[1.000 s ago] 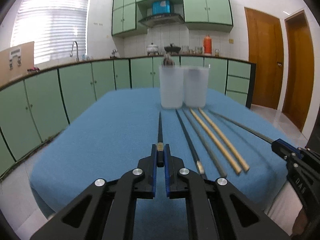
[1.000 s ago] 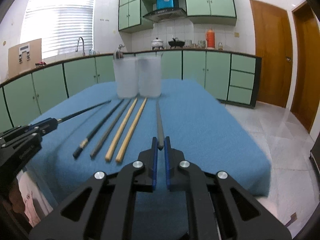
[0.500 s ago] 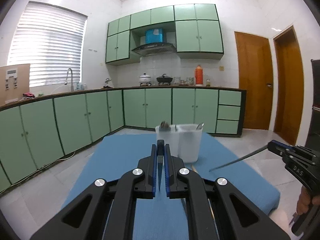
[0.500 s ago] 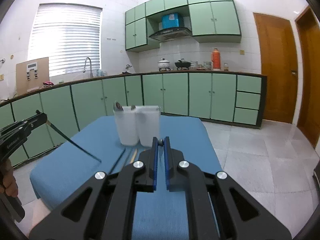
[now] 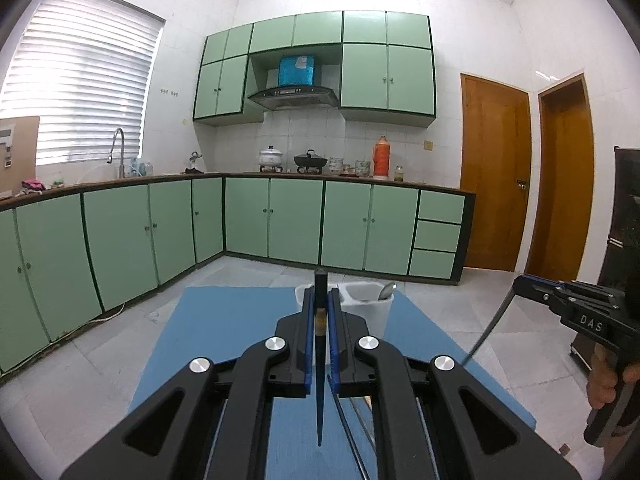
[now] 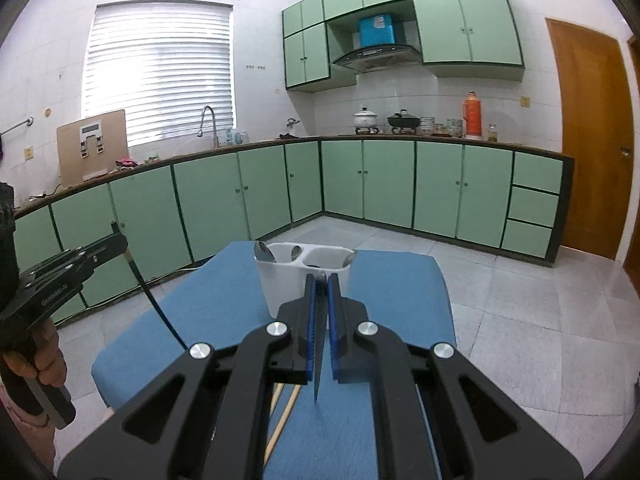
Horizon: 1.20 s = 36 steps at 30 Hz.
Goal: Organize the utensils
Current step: 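Lift both chopsticks and lower them into the white holder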
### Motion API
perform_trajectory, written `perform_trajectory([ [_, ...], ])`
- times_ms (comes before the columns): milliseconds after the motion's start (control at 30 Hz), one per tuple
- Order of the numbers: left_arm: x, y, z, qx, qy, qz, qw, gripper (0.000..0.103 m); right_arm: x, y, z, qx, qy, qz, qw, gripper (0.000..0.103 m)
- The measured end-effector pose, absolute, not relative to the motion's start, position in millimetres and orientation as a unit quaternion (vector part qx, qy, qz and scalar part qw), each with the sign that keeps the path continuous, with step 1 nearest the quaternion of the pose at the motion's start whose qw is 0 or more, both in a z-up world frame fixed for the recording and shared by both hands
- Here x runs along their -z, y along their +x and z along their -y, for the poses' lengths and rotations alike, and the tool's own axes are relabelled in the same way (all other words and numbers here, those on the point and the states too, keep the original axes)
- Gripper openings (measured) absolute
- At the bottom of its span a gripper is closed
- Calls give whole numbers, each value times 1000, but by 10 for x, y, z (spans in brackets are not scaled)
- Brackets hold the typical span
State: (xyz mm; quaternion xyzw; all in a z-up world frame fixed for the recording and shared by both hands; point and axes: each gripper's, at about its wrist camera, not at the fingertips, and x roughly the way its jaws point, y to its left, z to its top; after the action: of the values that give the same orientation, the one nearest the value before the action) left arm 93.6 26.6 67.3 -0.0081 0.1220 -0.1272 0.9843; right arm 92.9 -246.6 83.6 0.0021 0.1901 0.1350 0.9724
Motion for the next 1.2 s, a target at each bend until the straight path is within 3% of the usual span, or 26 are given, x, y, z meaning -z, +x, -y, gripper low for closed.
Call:
perform_trajectory([
  [800,-1742,1883,12,135,-28,8,990,7,-2047,1953,2417,-148,9,-104,983,5],
  [1200,-1485,2831,206,109,-37,-8,993,7,-1672,3012,2336,-108,15,-125,986,5],
])
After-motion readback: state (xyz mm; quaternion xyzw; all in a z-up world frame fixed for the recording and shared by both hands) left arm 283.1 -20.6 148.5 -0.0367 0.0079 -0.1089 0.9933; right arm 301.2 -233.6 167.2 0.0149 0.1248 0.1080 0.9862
